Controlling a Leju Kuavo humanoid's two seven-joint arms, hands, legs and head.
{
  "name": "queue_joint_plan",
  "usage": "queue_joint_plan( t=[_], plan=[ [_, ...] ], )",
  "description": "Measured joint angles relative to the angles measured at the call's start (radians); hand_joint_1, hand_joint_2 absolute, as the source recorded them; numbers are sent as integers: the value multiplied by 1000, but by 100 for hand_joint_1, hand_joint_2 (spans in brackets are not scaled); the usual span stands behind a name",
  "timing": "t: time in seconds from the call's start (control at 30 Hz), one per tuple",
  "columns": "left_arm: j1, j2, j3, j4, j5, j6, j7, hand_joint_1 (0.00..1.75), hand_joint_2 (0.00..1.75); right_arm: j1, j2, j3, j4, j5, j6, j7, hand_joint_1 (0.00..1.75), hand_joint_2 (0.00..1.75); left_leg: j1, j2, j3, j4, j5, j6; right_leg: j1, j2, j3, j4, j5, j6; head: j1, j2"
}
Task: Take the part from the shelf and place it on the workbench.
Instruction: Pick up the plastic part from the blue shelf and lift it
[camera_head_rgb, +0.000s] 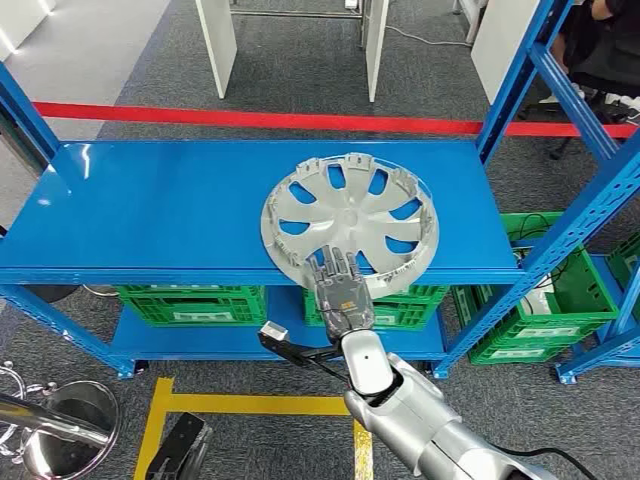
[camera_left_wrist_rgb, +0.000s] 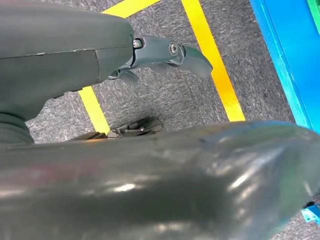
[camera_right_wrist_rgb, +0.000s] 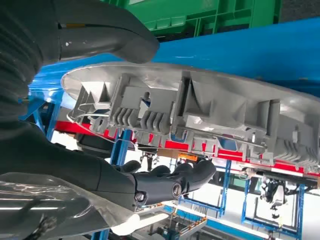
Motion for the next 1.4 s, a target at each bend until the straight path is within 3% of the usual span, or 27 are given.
queue_joint_plan(
  t=[0.03, 0.07, 0.1, 0.13, 1.03, 1.07, 1.2, 1.4],
  plan=[
    [-1, 0, -1, 0, 0, 0, 0, 0, 0, 0, 0, 0, 0, 1, 2, 2, 125, 175, 0, 0, 0, 0, 0, 0, 0, 0, 0, 0, 0, 0, 0, 0],
    [-1, 0, -2, 0, 0, 0, -1, 0, 0, -1, 1, 0, 0, 1, 3, 3, 137, 175, 0, 0, 0, 0, 0, 0, 0, 0, 0, 0, 0, 0, 0, 0],
    [-2, 0, -3, 0, 1, 1, -2, 0, 0, -1, 1, 0, 0, 3, 7, 6, 168, 175, 0, 0, 0, 0, 0, 0, 0, 0, 0, 0, 0, 0, 0, 0],
    [-2, 0, -4, 0, 2, 1, -3, 0, 0, -2, 2, 1, 0, 5, 11, 8, 175, 175, 0, 0, 0, 0, 0, 0, 0, 0, 0, 0, 0, 0, 0, 0],
    [-12, 0, -22, 0, 7, 0, -4, 0, 0, -29, 12, 9, 4, 18, 95, 49, 175, 175, 0, 0, 0, 0, 0, 0, 0, 0, 0, 0, 0, 0, 0, 0],
    [-13, 0, -22, 0, 6, 0, -2, 0, 0, -28, 12, 9, 4, 19, 94, 51, 167, 175, 0, 0, 0, 0, 0, 0, 0, 0, 0, 0, 0, 0, 0, 0],
    [-13, 0, -22, 0, -1, -3, -2, 0, 0, -25, 12, 9, 4, 18, 68, 50, 3, 175, 0, 0, 0, 0, 0, 0, 0, 0, 0, 0, 0, 0, 0, 0],
    [-12, 0, -22, 0, -9, -9, -5, 0, 0, -15, 11, 9, -3, 0, -79, -9, 0, 175, 0, 0, 0, 0, 0, 0, 0, 0, 0, 0, 0, 0, 0, 0]
  ],
)
